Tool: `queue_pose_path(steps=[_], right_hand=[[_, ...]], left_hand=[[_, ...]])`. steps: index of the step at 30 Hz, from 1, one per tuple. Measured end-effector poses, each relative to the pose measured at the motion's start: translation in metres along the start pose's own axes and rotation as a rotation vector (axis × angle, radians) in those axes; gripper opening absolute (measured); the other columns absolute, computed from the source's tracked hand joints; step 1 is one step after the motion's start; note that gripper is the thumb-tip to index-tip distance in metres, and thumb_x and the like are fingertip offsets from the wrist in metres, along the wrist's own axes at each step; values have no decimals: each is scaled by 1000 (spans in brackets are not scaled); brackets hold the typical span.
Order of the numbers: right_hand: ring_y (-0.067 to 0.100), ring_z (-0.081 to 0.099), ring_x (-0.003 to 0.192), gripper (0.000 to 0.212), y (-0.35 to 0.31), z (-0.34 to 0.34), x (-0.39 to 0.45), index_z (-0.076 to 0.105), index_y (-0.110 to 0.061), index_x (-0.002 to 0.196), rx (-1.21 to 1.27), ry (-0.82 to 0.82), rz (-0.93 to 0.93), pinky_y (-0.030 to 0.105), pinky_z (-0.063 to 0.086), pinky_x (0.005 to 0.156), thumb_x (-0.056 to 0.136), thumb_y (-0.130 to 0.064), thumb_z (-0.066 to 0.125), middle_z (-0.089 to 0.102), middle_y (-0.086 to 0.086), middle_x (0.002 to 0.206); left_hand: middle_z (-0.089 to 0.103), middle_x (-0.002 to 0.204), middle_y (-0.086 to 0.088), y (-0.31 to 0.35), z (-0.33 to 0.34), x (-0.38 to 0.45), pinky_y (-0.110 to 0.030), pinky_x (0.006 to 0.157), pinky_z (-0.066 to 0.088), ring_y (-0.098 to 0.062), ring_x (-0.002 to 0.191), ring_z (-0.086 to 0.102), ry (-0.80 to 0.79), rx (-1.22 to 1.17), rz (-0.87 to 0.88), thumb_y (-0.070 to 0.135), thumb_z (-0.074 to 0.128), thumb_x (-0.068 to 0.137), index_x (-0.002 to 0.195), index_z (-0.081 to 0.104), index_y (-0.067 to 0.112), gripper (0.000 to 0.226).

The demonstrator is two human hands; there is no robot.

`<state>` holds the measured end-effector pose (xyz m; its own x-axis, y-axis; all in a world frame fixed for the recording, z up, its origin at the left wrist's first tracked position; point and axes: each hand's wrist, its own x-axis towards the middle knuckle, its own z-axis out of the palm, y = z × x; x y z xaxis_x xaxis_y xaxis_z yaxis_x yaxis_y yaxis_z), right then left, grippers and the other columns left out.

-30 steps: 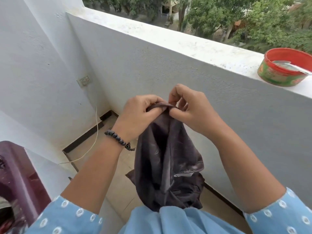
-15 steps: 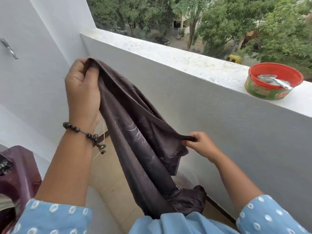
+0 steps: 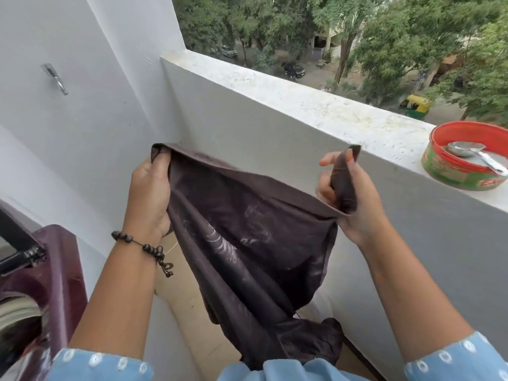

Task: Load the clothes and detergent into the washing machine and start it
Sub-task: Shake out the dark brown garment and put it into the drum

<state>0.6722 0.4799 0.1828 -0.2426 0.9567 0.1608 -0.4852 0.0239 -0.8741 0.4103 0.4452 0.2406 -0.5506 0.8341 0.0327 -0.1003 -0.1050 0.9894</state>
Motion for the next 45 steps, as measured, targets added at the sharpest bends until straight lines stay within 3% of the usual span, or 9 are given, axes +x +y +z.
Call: queue_pose_path(steps=[3, 6, 13, 18, 21, 24, 29, 35, 45], right_hand=[[12, 50, 56, 52, 6, 1, -6, 59, -26, 117, -625, -306, 53, 19, 40, 57, 75, -47, 79, 51, -6, 61], [3, 60, 70, 24, 16, 4, -6, 69, -31, 99, -1084, -389, 12, 24, 44, 69, 79, -21, 79, 65, -11, 72], [14, 48, 52, 30, -9, -3, 5, 55, -16, 66, -368, -38, -57, 26, 37, 53, 94, -5, 55, 53, -1, 57], [19, 53, 76, 13, -20, 17, 15, 50, -11, 86, 98, 41, -106, 27, 44, 69, 98, -11, 49, 52, 8, 80], [38, 52, 96, 39, -4, 29, 9, 51, -13, 108, 0, -105, -49, 46, 44, 84, 86, -39, 70, 54, 21, 104], [14, 61, 115, 52, 19, 46, -4, 44, -26, 130, -250, -313, 36, 31, 50, 96, 87, -18, 73, 62, 0, 120], [7, 68, 96, 34, 17, 43, 0, 60, -14, 114, -347, -280, 19, 21, 52, 82, 87, 8, 64, 72, -9, 97], [13, 67, 91, 18, -12, 29, 13, 63, 0, 111, -331, -187, -63, 30, 54, 83, 95, -1, 57, 70, 5, 95], [25, 69, 84, 19, -58, 32, 20, 66, -7, 93, -173, -286, -108, 41, 57, 82, 88, -23, 57, 72, 6, 89]], left_hand=[[68, 60, 9, -1, 2, -4, -16, 50, 49, -3, 55, 63, -30, 12, 35, 19, 50, 102, 86, 62, 15, 20], [67, 64, 9, -5, 5, -6, -16, 54, 50, -3, 59, 62, -88, 59, 92, 13, 51, 100, 86, 62, 15, 18], [72, 74, 8, -7, 2, -6, -20, 67, 54, -7, 70, 66, -255, 161, 216, 14, 60, 97, 83, 70, 20, 19], [70, 71, 5, -14, 21, -15, -17, 60, 54, -7, 65, 63, -417, 184, 234, 18, 62, 91, 87, 70, 12, 10], [72, 79, 3, -14, 42, -20, -19, 67, 53, -9, 73, 64, -519, 259, 317, 8, 62, 94, 91, 73, 8, 11], [74, 77, 1, -14, 63, -27, -26, 64, 54, -9, 71, 66, -541, 367, 419, 8, 64, 91, 89, 73, 10, 10], [73, 78, -1, -21, 63, -28, -39, 65, 56, -16, 71, 66, -434, 332, 366, 24, 66, 89, 85, 66, 33, 10], [65, 115, -2, -49, 38, -33, -36, 92, 55, -20, 107, 66, -709, 134, 112, 18, 66, 85, 126, 51, 20, 43], [70, 117, -9, -89, 42, -33, -65, 96, 45, -51, 108, 55, -940, 418, -20, 45, 76, 77, 116, 70, 32, 42]])
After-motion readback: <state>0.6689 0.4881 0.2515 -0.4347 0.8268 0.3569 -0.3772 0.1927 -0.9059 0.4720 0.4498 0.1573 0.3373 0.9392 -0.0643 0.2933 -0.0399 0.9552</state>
